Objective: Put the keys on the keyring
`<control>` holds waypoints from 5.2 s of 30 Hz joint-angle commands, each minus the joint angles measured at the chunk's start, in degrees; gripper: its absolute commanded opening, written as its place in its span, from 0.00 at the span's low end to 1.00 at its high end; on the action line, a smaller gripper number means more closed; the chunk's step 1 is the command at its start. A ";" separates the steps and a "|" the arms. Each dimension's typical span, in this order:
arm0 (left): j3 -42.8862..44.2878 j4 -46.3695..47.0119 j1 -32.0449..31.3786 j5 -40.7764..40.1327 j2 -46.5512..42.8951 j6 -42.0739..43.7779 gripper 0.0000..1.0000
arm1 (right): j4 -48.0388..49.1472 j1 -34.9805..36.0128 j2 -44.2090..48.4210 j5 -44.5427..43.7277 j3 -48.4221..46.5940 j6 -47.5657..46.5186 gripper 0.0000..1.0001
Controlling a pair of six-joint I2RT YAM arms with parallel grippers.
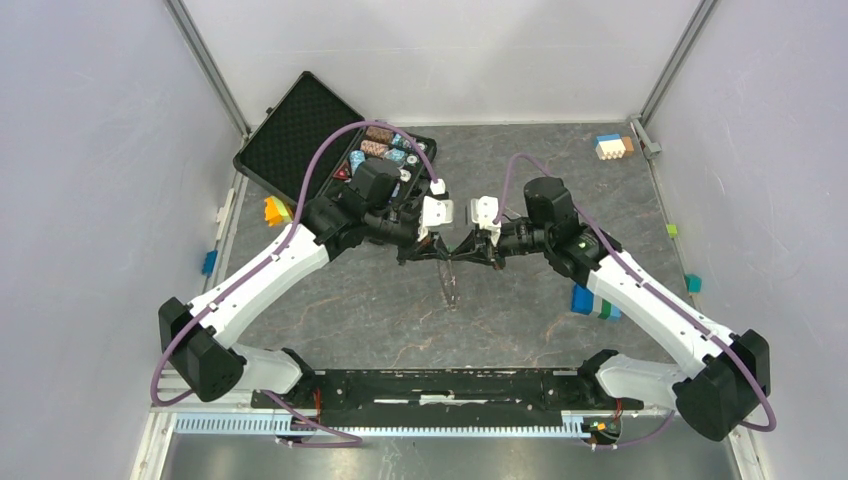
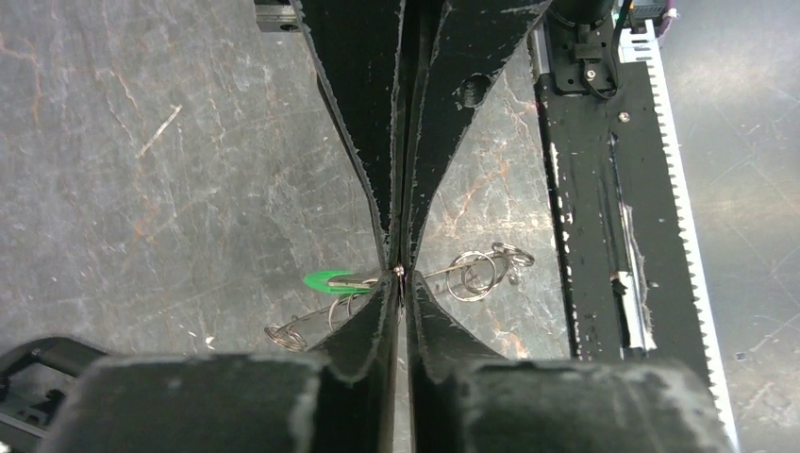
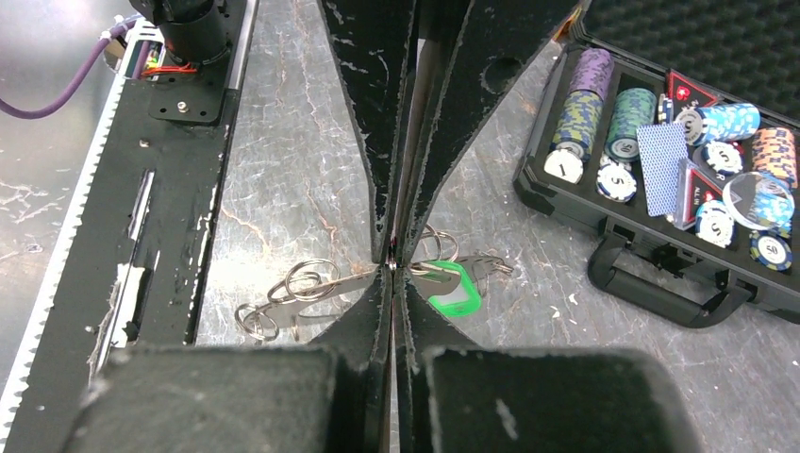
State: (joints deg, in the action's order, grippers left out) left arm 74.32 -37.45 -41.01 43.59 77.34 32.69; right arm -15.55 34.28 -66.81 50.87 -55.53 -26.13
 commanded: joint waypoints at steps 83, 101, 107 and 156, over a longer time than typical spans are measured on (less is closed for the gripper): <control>-12.88 21.50 4.43 10.77 -6.80 2.30 0.03 | 13.10 -2.64 2.20 6.09 1.65 8.20 0.00; -12.89 28.72 4.42 10.56 -7.91 -13.11 0.02 | 13.32 -2.64 2.46 1.08 5.69 5.65 0.02; -11.96 25.63 4.28 9.05 -7.90 -10.72 0.02 | 12.72 -2.65 1.77 0.16 5.69 5.65 0.08; -0.50 4.12 -0.03 -2.73 -3.75 2.52 0.02 | -6.46 2.59 -3.59 -0.86 -7.09 -7.27 0.15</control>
State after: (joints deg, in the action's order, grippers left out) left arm 71.31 -34.30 -40.64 40.58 73.52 32.73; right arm -24.01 36.38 -70.30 49.34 -61.49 -33.91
